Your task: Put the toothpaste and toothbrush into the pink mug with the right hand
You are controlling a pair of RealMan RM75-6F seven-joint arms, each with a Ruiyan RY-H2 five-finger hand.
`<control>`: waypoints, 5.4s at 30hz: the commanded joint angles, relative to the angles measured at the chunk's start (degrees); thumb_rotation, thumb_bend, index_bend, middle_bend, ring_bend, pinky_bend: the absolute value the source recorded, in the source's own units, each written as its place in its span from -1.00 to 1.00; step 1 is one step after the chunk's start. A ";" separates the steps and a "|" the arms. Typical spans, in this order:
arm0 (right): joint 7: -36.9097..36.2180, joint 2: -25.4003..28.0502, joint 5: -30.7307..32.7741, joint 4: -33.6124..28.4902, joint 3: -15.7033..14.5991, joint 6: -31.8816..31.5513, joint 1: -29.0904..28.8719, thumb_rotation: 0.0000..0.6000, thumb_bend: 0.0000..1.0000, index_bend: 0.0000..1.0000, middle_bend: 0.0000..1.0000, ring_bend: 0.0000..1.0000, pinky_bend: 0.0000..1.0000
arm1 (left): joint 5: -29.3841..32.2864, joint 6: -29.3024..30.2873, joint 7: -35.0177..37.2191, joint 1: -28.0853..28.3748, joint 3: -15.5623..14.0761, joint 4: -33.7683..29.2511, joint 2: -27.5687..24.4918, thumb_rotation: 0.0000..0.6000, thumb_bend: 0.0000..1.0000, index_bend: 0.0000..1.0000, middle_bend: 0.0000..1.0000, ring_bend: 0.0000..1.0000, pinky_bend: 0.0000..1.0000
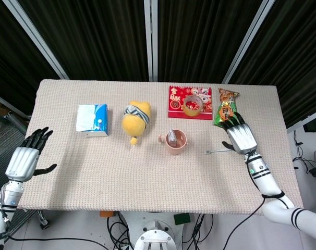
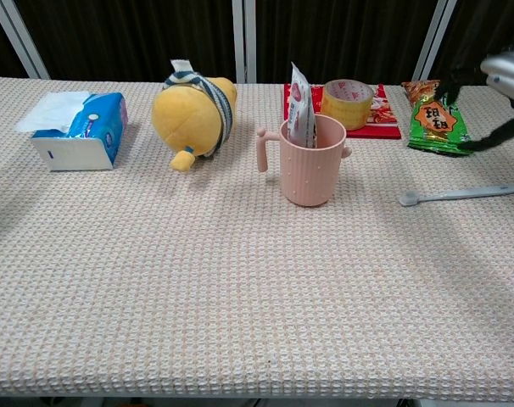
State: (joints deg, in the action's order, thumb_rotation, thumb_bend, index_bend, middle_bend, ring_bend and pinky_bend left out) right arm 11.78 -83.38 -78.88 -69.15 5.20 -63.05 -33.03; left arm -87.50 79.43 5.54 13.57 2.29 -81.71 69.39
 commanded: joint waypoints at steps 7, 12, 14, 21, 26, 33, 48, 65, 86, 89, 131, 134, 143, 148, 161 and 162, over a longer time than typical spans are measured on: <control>11.29 -0.37 8.96 0.55 -2.34 11.99 -0.78 1.00 0.19 -0.08 -0.15 -0.50 -0.73 | 0.34 -0.13 -0.20 -0.12 -0.03 -0.19 -0.31 0.88 -0.76 -0.92 -0.94 -0.91 -0.64; 10.07 -1.80 8.15 1.94 -2.32 11.95 -0.87 1.00 0.19 -0.07 -0.15 -0.50 -0.72 | 0.63 -0.30 -0.11 -0.18 -0.01 0.02 -0.27 0.87 -0.76 -0.92 -0.94 -0.91 -0.64; 9.14 -2.19 7.00 2.32 -2.37 11.15 -0.81 1.00 0.17 -0.07 -0.15 -0.50 -0.72 | 0.64 -0.40 -0.05 -0.15 -0.03 0.12 -0.22 0.88 -0.76 -0.92 -0.94 -0.91 -0.64; 6.88 -2.62 3.56 2.26 -2.52 9.26 -0.99 1.00 0.18 -0.04 -0.13 -0.50 -0.72 | 0.63 -0.42 0.17 -0.10 0.02 0.32 -0.24 0.90 -0.76 -0.92 -0.94 -0.91 -0.64; 7.86 -3.18 3.83 2.67 -2.48 10.45 -1.49 1.00 0.28 0.00 -0.12 -0.49 -0.71 | 0.68 -0.58 0.41 -0.11 -0.06 0.50 -0.15 0.96 -0.75 -0.92 -0.94 -0.91 -0.64; 8.23 -4.51 4.05 3.91 -2.33 11.03 -1.71 1.00 0.30 0.01 -0.11 -0.49 -0.70 | 0.82 -0.53 0.74 -0.21 -0.02 0.75 -0.24 0.97 -0.75 -0.92 -0.94 -0.91 -0.64; 8.16 -5.24 3.71 4.66 -2.05 10.92 -1.79 1.00 0.55 0.17 -0.01 -0.39 -0.62 | 0.92 -1.03 0.68 -0.08 -0.12 0.91 -0.21 1.00 -0.70 -0.92 -0.94 -0.91 -0.64; 4.97 -4.06 1.68 3.31 -1.65 7.69 -0.76 1.00 0.57 0.28 0.07 -0.32 -0.55 | 0.96 -1.01 0.83 -0.21 -0.19 0.87 -0.28 1.00 -0.70 -0.92 -0.94 -0.91 -0.64; -7.00 8.85 -3.18 -22.66 9.37 -6.71 -1.62 1.00 0.58 0.34 0.13 -0.26 -0.49 | 0.47 -0.80 -0.46 0.04 -0.11 -0.75 -0.81 1.00 -0.70 -0.92 -0.94 -0.91 -0.63; -12.94 7.01 -2.67 -23.32 10.08 -5.26 -2.86 1.00 0.57 0.35 0.13 -0.27 -0.48 | 0.71 -0.78 -0.37 -0.09 -0.08 -0.96 -1.11 1.00 -0.70 -0.92 -0.94 -0.91 -0.63; -59.85 -14.40 -5.91 5.21 7.33 -2.79 -7.14 1.00 0.27 0.14 0.03 -0.43 -0.47 | 1.32 -2.13 1.01 -0.08 -0.47 0.91 -0.66 1.00 -0.70 -0.92 -0.94 -0.91 -0.63; -60.40 -13.12 -6.72 4.50 5.91 -0.56 -7.72 1.00 -0.15 -0.48 -0.40 -0.87 -0.70 | 1.32 -2.16 1.07 -0.09 -0.50 0.91 -0.64 1.00 -0.70 -0.92 -0.94 -0.91 -0.63; -59.63 -12.10 -8.09 3.35 6.28 -8.77 -4.61 1.00 -0.73 -1.00 -1.00 -1.00 -0.96 | 1.09 -1.65 0.94 -0.32 -0.56 0.61 -0.83 1.00 -0.70 -0.92 -0.94 -0.91 -0.63; -43.54 -6.37 -12.49 3.16 1.99 -18.20 1.81 1.00 -0.68 -1.00 -1.00 -1.00 -1.00 | 0.89 -0.56 0.50 -0.67 -0.35 -0.10 -1.30 1.00 -0.70 -0.92 -0.94 -0.91 -0.63; -13.10 8.39 -1.08 -6.96 -5.27 -28.59 25.80 1.00 -0.65 -1.00 -1.00 -1.00 -1.00 | 0.71 3.46 -2.47 -3.86 -1.31 -3.10 -2.32 0.99 -0.70 -0.92 -0.94 -0.91 -0.63; -13.28 8.60 -0.53 -6.75 -5.36 -28.49 26.51 1.00 -0.65 -1.00 -1.00 -1.00 -1.00 | 0.67 3.55 -2.60 -4.15 -1.58 -3.01 -2.23 0.99 -0.71 -0.92 -0.94 -0.91 -0.63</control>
State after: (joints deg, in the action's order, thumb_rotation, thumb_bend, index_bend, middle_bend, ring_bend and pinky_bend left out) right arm 1.01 -80.38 -84.71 -72.27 2.94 -88.13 -15.68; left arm -86.80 82.82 3.11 9.63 0.92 -84.73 67.06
